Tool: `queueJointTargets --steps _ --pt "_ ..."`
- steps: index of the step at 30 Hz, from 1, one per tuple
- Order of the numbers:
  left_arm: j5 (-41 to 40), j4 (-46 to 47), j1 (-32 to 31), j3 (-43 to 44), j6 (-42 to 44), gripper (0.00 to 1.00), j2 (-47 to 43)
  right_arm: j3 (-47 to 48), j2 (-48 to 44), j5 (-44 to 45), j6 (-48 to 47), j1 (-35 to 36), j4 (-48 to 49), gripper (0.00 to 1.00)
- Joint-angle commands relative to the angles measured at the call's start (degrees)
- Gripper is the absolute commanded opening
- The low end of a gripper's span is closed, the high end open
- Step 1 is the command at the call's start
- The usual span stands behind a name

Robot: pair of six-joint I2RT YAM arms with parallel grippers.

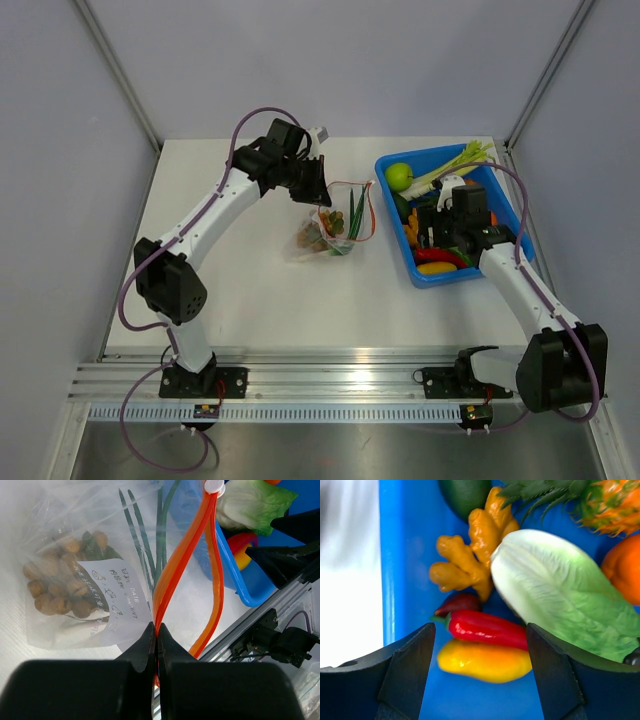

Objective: Place the food in the zip-top bag and seal the zipper
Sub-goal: Pick up the fake vegetable from the bin.

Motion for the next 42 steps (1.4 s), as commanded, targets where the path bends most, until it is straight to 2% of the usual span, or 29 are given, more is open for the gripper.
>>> queueJointTargets --steps 1,8,12,15,19,30,36,42 --pt "2.19 2.61 0.07 -0.34 0.95 0.00 -1.60 -0.92 -2.25 -2.16 2.90 0.37 -0.31 0.80" --pt "2.63 2.52 0.07 -0.51 1.12 0.00 -1.51 0.74 1.96 3.36 0.90 0.63 4.35 0.74" --pt "2.45 2.61 0.07 -1.30 1.04 0.00 -2.04 1.98 5.04 10.23 -10.41 1.95 5.33 0.75" --pt "2.71 2.70 0.07 -1.48 0.86 0.00 -1.69 3.82 8.99 11.90 -18.42 2.39 2.87 0.79" --pt "2.98 2.44 0.07 -1.22 0.95 0.00 -1.60 4.97 12.07 12.36 -23.89 2.83 2.16 0.84" --pt "2.98 3.23 0.07 -3.32 0.69 0.00 -2.91 4.00 14.18 17.44 -31.45 3.71 6.99 0.87" --pt "2.98 3.23 0.07 -3.68 0.77 0.00 -3.53 3.57 14.71 16.04 -31.55 3.80 10.06 0.87" --pt "3.24 3.40 0.07 -4.47 0.77 0.00 -3.79 0.32 15.86 20.08 -31.81 3.71 16.47 0.87"
